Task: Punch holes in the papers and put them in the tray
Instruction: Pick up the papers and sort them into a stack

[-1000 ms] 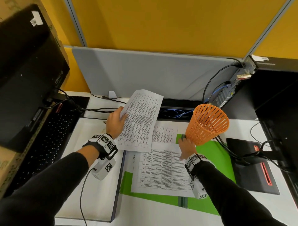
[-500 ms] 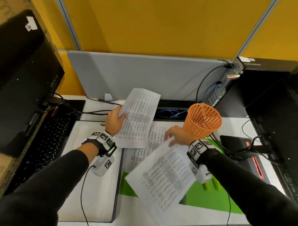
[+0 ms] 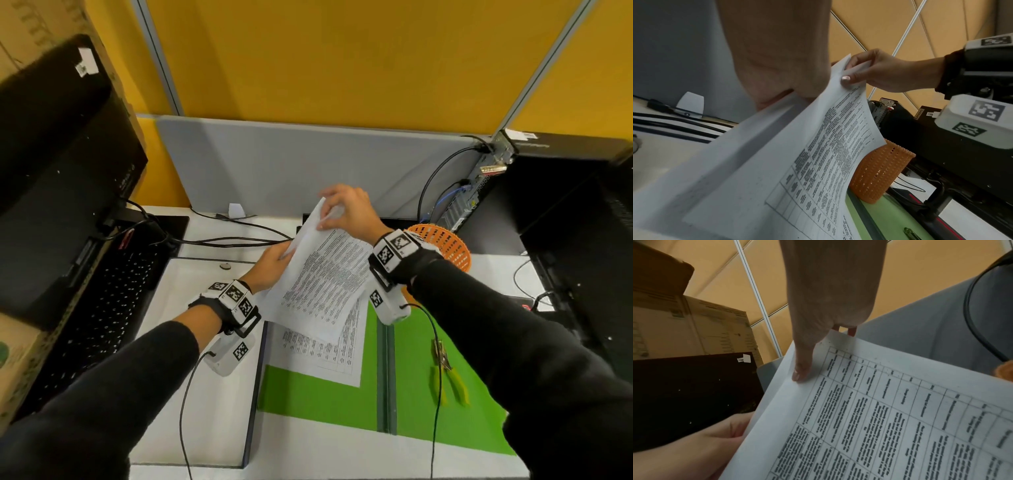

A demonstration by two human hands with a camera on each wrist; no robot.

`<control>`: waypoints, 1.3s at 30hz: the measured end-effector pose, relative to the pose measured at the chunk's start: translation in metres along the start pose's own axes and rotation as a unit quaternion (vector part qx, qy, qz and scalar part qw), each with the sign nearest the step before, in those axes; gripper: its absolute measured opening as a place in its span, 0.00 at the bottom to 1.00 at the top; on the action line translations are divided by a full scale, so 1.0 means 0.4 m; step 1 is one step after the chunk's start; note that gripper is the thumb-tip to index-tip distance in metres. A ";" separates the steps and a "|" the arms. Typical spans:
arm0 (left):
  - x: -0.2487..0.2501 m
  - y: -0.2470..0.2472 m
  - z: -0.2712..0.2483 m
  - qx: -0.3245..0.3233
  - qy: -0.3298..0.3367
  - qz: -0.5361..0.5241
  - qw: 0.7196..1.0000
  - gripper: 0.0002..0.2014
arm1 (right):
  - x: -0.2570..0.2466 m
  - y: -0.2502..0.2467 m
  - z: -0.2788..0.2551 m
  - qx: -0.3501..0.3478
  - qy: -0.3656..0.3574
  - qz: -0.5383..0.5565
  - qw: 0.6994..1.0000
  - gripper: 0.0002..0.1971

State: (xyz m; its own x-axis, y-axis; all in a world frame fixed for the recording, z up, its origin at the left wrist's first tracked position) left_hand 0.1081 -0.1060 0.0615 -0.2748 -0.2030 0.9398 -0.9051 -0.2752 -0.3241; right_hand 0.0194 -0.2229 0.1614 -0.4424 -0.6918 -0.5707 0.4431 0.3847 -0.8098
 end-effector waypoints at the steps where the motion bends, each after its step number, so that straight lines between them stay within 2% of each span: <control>1: 0.001 -0.002 -0.001 -0.001 -0.002 -0.005 1.000 0.10 | -0.007 -0.004 0.005 -0.007 0.006 -0.002 1.000 0.08; 4: 0.013 -0.003 -0.015 0.000 -0.023 -0.058 0.998 0.17 | -0.017 -0.006 0.015 -0.004 0.017 -0.021 1.000 0.09; 6: 0.029 0.001 -0.023 0.002 -0.021 -0.113 0.993 0.18 | -0.025 -0.005 0.015 0.007 0.012 -0.012 1.000 0.10; 8: 0.046 0.002 -0.025 0.015 0.008 -0.101 0.995 0.13 | -0.041 -0.006 0.009 0.026 -0.004 0.012 1.000 0.15; 11: 0.054 0.003 -0.019 0.044 0.027 -0.085 0.995 0.20 | -0.061 -0.006 -0.001 0.049 -0.010 0.054 0.997 0.24; 14: 0.055 0.003 -0.015 0.071 0.031 -0.072 0.994 0.16 | -0.064 0.005 -0.006 0.041 -0.006 0.051 0.998 0.30; 20: 0.021 -0.022 -0.016 0.100 0.006 -0.087 0.991 0.15 | 0.012 0.004 -0.024 -0.008 0.033 0.016 0.999 0.26; 23: 0.007 -0.051 -0.022 0.119 0.001 -0.113 0.986 0.17 | 0.097 -0.017 -0.056 -0.014 0.088 0.015 0.996 0.23; 25: -0.001 -0.068 -0.022 0.132 0.000 -0.122 0.984 0.17 | 0.156 -0.033 -0.089 0.003 0.125 0.057 0.990 0.22; 27: -0.008 -0.076 -0.018 0.137 -0.003 -0.130 0.982 0.18 | 0.202 -0.042 -0.127 0.044 0.161 0.162 0.973 0.21; 30: -0.014 -0.074 -0.012 0.138 -0.005 -0.137 0.981 0.18 | 0.269 -0.010 -0.185 0.104 0.236 0.327 0.909 0.23; 33: -0.012 -0.066 -0.006 0.141 -0.009 -0.149 0.979 0.17 | 0.299 0.060 -0.223 0.102 0.272 0.413 0.863 0.25; 36: 0.000 -0.060 -0.001 0.158 -0.005 -0.154 0.975 0.16 | 0.285 0.102 -0.243 0.105 0.280 0.442 0.846 0.21; 39: 0.023 -0.058 0.006 0.184 0.028 -0.141 0.972 0.16 | 0.269 0.095 -0.244 0.167 0.268 0.438 0.842 0.18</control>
State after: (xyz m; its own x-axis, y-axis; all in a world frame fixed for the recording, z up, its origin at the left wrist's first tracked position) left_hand 0.1272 -0.1037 0.0774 -0.0580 -0.0224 0.9981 -0.7726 -0.6321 -0.0590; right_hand -0.0872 -0.2232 0.0558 -0.0806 0.1783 -0.9807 0.9372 0.3485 -0.0137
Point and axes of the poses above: each hand's wrist, its own z-axis towards the middle knuckle, its own y-axis out of the palm, x = y × z, the point moved 8 cm from there along z, towards the middle knuckle, and after that the axes turned 2 degrees about x, right-handed, at the moved point
